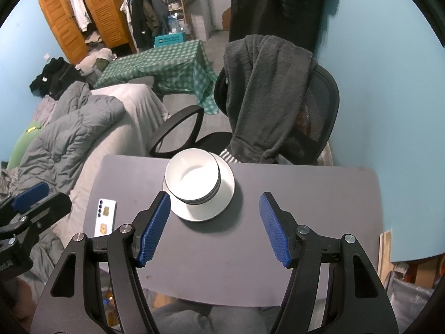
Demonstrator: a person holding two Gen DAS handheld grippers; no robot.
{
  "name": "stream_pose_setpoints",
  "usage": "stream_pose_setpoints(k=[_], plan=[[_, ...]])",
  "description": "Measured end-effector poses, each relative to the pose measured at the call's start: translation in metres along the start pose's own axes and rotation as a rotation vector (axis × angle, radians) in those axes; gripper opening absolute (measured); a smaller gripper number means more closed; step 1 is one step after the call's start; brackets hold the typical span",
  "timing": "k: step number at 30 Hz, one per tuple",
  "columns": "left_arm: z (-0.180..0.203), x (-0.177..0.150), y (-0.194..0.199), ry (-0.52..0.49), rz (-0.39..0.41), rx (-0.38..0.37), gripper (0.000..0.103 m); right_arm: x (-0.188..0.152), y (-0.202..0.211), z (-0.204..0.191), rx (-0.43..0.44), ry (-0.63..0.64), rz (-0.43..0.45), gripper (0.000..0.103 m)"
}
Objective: Organize plates and bowls
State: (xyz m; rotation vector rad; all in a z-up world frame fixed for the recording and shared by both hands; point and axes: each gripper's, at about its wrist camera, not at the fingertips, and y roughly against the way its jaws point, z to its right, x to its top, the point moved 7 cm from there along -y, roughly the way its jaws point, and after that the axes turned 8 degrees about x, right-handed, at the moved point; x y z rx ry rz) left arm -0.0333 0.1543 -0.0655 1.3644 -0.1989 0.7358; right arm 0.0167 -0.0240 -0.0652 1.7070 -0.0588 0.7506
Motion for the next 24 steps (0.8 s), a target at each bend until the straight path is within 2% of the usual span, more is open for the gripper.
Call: stream_pose_setpoints(k=[24], plan=[[0.0038,0.0057,0.0011,0.004,-0.015,-0.032,0.08,-0.0024,0.0064,0.0067,-0.001,-0.013,0.007,0.065]])
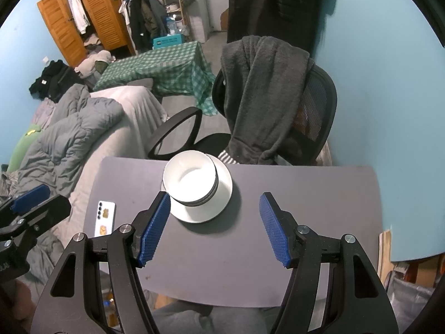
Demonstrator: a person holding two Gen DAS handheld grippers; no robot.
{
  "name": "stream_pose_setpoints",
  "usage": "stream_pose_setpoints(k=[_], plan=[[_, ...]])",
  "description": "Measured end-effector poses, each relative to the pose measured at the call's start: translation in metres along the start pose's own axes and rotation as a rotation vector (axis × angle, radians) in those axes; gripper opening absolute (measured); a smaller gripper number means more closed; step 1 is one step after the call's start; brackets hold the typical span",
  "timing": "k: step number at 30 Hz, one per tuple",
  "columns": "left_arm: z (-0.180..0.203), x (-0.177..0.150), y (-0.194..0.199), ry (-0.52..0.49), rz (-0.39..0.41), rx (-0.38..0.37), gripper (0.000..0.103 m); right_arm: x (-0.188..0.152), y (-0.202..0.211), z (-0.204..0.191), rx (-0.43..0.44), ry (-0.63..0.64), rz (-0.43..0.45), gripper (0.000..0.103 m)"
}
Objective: Organize plates and bowls
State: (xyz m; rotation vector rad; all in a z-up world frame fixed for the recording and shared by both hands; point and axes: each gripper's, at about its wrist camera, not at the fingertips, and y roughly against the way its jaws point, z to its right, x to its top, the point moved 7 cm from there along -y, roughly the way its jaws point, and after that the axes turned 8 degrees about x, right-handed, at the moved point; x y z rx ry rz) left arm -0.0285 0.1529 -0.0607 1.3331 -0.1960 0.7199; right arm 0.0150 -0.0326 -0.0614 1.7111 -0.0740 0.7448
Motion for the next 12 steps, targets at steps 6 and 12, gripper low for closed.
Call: stream_pose_setpoints(k=[6,12], plan=[[0.0001,-0.0008,0.0013,-0.002,0.015,-0.004,0.08,-0.0002,0.0,-0.0004,0.0,0.0,0.0,0.065],[-0.0007,-0.0013,0.0033,-0.001,0.02,0.002,0.08,-0.0005,0.0004,-0.0003,-0.001,0.001,0.0,0.065]])
